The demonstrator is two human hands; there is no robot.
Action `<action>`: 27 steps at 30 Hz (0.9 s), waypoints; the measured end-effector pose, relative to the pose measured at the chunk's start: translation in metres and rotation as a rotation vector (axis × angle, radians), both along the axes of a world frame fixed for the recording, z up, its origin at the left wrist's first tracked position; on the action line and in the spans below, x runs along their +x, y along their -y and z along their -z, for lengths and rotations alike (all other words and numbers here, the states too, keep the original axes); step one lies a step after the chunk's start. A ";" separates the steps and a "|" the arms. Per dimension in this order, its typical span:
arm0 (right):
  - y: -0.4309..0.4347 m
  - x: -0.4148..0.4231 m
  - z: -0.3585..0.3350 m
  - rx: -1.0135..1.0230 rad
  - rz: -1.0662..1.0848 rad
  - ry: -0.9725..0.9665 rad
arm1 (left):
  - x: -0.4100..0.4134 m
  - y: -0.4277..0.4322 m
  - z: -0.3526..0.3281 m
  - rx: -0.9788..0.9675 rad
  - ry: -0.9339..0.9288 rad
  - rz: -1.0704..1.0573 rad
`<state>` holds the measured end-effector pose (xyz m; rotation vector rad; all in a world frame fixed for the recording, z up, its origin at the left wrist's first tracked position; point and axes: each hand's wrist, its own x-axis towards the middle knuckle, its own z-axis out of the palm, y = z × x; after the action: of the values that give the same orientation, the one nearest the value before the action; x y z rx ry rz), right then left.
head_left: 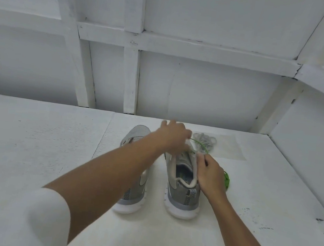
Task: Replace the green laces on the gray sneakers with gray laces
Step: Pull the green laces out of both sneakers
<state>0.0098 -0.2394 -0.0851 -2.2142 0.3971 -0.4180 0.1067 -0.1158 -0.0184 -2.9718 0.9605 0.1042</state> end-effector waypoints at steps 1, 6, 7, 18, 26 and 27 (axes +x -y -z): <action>0.000 0.000 0.000 0.000 0.000 0.002 | -0.005 0.008 0.007 0.046 0.023 0.028; -0.001 0.000 0.000 0.015 0.005 0.004 | -0.002 0.015 0.009 0.049 0.201 0.079; -0.001 -0.001 0.000 0.015 0.005 0.006 | 0.003 0.010 0.001 0.035 0.231 0.073; -0.001 -0.001 0.001 -0.005 0.009 0.022 | 0.024 -0.022 -0.040 -0.129 0.230 -0.139; -0.002 -0.002 -0.001 0.014 0.026 0.007 | -0.012 0.018 0.019 0.006 0.199 0.096; -0.003 -0.002 0.000 0.017 0.026 0.010 | -0.011 0.017 0.018 0.008 0.213 0.097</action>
<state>0.0079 -0.2368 -0.0847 -2.1919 0.4226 -0.4375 0.0958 -0.1324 -0.0359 -2.8477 1.0687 -0.2045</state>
